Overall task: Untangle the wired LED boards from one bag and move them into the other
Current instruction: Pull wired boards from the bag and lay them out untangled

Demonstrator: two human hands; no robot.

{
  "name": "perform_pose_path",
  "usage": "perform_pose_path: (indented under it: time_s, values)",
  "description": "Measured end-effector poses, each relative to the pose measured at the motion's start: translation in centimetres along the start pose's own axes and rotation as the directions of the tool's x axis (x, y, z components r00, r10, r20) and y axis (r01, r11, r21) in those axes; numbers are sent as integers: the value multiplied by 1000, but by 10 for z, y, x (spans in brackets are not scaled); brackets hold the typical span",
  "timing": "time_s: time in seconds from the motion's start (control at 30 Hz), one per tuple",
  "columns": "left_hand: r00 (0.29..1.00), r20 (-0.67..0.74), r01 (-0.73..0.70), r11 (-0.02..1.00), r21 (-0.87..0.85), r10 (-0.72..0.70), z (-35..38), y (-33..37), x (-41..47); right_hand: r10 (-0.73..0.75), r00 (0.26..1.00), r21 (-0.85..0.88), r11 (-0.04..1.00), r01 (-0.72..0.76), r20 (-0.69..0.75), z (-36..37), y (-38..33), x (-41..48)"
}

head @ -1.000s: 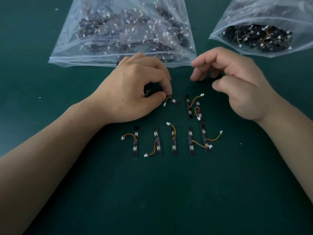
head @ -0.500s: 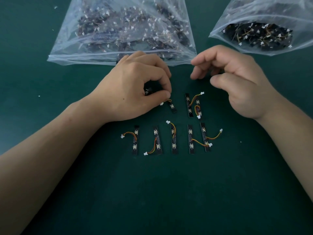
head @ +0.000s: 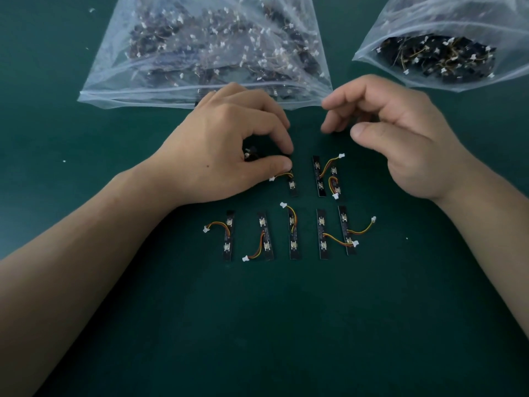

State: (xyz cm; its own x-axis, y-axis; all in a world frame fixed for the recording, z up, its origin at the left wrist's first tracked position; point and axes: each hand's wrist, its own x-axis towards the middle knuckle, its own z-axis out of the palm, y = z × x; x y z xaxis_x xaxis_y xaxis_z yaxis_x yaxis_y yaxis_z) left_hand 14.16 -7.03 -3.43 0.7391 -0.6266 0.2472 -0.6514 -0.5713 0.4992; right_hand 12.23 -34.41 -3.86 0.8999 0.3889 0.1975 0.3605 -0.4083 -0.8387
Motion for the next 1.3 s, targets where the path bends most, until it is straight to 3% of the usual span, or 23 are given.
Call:
perform_pose_path:
  time_s: [0.3,0.43,0.6,0.83,1.03,1.2,1.3]
  values:
    - [999,-8,-43,999,6,43,1,2,-1,11,1000,-4,1000,-11,7,1,-1,-1]
    - [996,-86,30,997,-75,-36,-7,2,0,15,1000,-4,1000,-15,5,0,0,-1]
    - [991,19,132,989,-70,-131,-17,6,-4,13,1000,-3,1000,-13,2,0,1,-1]
    - [986,109,124,992,-5,-122,-20,8,-8,7,1000,-11,1000,-7,4,0,0,-1]
    - [996,-9,88,993,76,-87,-9,11,-15,5,1000,-14,1000,-5,6,-1,0,-1]
    - [995,-28,98,995,-31,-99,-11,8,-16,3,1000,-13,1000,-3,7,-1,0,-1]
    - [989,-73,132,991,-4,-132,-9,11,-17,0,1000,-17,1000,0,6,0,0,-1]
